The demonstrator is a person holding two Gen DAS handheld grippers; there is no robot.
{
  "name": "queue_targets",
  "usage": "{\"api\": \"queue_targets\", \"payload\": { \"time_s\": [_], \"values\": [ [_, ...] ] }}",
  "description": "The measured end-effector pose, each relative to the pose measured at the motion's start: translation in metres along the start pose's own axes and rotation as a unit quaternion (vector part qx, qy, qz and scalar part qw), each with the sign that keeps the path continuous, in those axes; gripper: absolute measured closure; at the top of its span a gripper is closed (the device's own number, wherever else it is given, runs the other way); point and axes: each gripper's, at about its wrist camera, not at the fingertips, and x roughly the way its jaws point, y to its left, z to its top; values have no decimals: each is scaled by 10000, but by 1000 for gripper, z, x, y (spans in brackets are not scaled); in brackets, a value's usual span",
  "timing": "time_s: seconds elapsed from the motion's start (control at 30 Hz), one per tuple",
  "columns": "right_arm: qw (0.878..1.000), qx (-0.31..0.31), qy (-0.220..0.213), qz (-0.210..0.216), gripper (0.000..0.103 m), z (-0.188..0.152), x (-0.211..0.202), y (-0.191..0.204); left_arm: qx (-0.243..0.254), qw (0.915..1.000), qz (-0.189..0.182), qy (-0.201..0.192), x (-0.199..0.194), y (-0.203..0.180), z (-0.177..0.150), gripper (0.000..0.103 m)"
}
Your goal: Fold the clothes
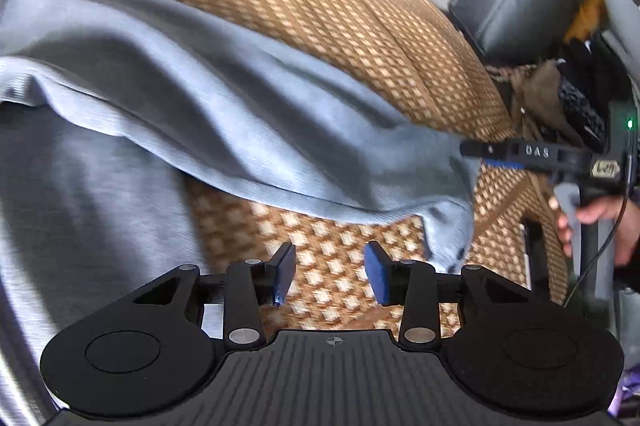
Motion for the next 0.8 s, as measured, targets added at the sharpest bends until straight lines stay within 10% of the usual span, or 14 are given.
{"api": "queue_targets", "payload": {
  "time_s": [0.13,0.2,0.57,0.8],
  "values": [
    [9988,-109,67,481,35,-16,0,19,-451,9988,96,-145,-12,18,0,43],
    [9970,-420,158,633,82,-20,2,32,-625,9977,146,-204,-20,25,3,43],
    [9630,-821,-1511,2074,84,39,-129,69,-989,9904,580,-775,-119,88,87,28],
    [9292,-1126,-1394,3232,84,15,-160,109,-1375,9873,795,54,-119,113,177,16]
  ]
}}
